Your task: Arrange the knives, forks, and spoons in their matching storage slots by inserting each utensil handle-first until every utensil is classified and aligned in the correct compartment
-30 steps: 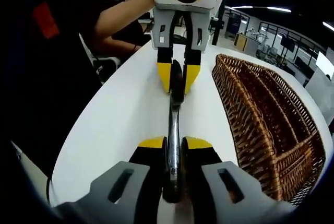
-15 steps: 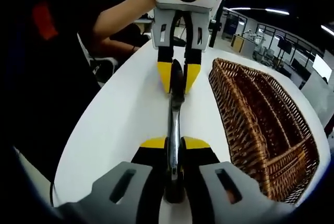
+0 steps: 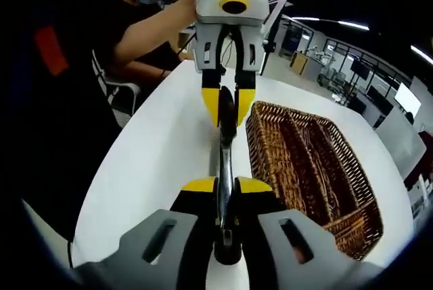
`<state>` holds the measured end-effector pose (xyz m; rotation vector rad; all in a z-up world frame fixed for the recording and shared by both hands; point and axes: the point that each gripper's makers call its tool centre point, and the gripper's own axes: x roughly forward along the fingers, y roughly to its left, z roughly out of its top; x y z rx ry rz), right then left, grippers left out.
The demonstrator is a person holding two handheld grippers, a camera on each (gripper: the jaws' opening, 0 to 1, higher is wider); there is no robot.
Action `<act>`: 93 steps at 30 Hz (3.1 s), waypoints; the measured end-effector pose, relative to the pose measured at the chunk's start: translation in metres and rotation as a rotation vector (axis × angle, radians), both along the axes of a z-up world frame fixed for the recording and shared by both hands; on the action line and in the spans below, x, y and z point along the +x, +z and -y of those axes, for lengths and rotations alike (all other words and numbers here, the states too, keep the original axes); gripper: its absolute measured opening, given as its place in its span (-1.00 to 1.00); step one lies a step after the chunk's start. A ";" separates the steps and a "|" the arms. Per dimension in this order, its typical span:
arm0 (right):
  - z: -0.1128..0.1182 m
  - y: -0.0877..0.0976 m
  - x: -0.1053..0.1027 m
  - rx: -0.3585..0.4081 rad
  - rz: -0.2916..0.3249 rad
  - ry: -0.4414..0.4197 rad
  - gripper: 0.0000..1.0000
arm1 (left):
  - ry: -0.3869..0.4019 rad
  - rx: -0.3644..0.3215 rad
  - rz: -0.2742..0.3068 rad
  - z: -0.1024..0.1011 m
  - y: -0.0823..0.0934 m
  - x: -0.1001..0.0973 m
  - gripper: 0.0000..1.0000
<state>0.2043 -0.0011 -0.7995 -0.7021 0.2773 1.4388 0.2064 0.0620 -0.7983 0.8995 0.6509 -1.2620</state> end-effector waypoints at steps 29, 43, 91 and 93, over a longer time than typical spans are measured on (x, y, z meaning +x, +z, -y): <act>-0.025 -0.012 0.088 -0.099 0.010 -0.046 -0.85 | 0.017 0.034 -0.008 -0.023 -0.015 0.088 -0.74; -0.031 -0.049 0.108 -0.191 -0.027 -0.073 -0.84 | 0.060 0.104 -0.071 -0.030 -0.054 0.108 -0.74; 0.022 -0.010 0.107 -0.058 -0.100 -0.448 -0.09 | 0.417 -0.109 -0.106 -0.032 -0.021 0.119 -0.42; 0.027 -0.006 0.104 -0.037 -0.092 -0.473 -0.03 | 0.438 -0.165 -0.082 -0.029 -0.014 0.120 -0.35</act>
